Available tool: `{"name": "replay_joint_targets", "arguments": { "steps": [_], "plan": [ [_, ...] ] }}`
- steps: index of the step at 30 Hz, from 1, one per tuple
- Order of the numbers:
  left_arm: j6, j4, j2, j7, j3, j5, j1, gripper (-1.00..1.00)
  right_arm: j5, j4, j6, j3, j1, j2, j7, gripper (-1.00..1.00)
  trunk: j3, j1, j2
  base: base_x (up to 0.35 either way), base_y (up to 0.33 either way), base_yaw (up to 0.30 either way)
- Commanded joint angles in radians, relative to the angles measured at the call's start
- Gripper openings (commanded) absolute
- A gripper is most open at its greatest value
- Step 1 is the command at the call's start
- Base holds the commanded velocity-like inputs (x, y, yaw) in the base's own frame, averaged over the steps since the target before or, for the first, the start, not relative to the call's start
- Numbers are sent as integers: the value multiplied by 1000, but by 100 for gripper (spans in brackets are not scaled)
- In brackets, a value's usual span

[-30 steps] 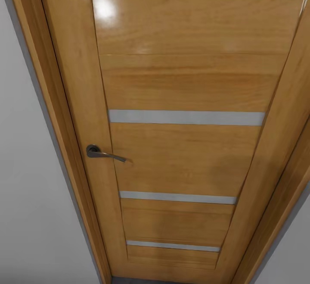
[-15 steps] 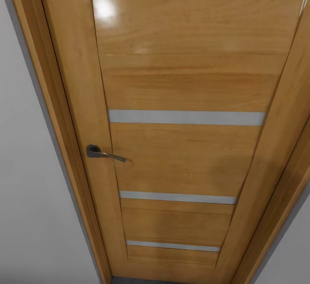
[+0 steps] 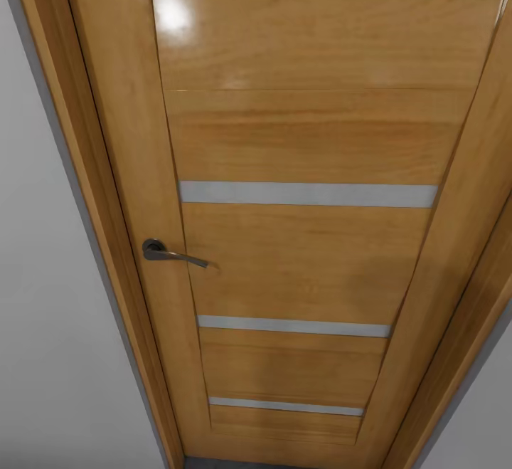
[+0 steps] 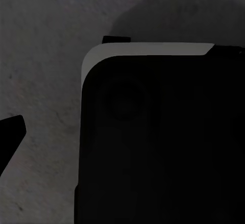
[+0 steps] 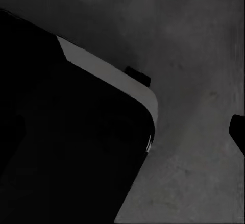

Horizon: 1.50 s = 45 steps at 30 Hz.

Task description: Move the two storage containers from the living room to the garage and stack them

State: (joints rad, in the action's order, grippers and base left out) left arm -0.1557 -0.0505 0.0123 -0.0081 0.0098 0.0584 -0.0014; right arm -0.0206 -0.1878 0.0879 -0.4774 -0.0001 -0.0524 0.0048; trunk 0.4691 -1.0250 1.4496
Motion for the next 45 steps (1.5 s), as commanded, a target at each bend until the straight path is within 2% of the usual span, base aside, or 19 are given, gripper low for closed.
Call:
{"name": "replay_joint_targets", "arguments": {
  "steps": [1,4,5,7,9,10,11,12,13,14,20,23,27,34,39,45],
  "plan": [
    [-2,0,0,-1,0,6,0,100,-6,-15,-2,-4,0,-8,1,100,1,0,0,0,0,0],
    [-2,0,0,-1,0,6,0,100,-36,-80,-41,-4,-1,-35,4,100,1,0,0,0,0,0],
    [-2,0,0,-1,0,6,0,100,-62,-138,-82,-4,-1,-55,6,100,1,0,0,0,0,0],
    [-2,0,0,-1,0,6,0,100,-72,-185,-108,-4,-1,-72,9,100,1,0,0,0,0,0],
    [-2,0,0,-1,1,6,0,100,-79,-249,-136,-4,-1,-104,18,100,1,0,0,0,0,0],
    [-2,0,0,-1,1,6,0,100,-81,-264,-142,-3,-1,-113,22,100,1,0,0,0,0,0],
    [-2,0,0,-1,1,6,0,100,-88,-305,-159,-3,-1,-134,32,100,1,0,0,0,0,0],
    [-2,0,0,-1,1,6,0,100,-92,-318,-164,-3,-1,-141,35,100,1,0,0,0,0,0],
    [-2,0,0,-1,1,6,0,100,-103,-341,-175,-3,-1,-154,41,100,1,0,0,0,0,0],
    [-2,0,0,-1,1,6,0,100,-128,-379,-190,-3,-1,-180,51,100,1,0,0,0,0,0],
    [-2,0,0,0,1,6,0,100,-162,-442,-203,-3,-18,-237,103,100,1,0,0,0,0,0],
    [-2,0,0,-1,1,6,0,100,-165,-448,-206,-2,-40,-245,141,100,1,0,0,0,0,0],
    [-2,0,0,-1,1,6,0,100,-171,-450,-260,0,-92,-257,216,100,1,0,0,0,0,0],
    [-2,0,0,0,1,6,0,100,-230,-450,-315,0,-188,-261,311,100,1,0,0,0,0,0],
    [-2,0,0,0,1,6,0,100,-239,-450,-355,0,-245,-259,338,100,1,0,0,0,0,0],
    [-2,0,0,-1,1,6,0,100,-240,-451,-368,-1,-301,-251,348,100,1,0,0,0,0,0]
  ]
}}
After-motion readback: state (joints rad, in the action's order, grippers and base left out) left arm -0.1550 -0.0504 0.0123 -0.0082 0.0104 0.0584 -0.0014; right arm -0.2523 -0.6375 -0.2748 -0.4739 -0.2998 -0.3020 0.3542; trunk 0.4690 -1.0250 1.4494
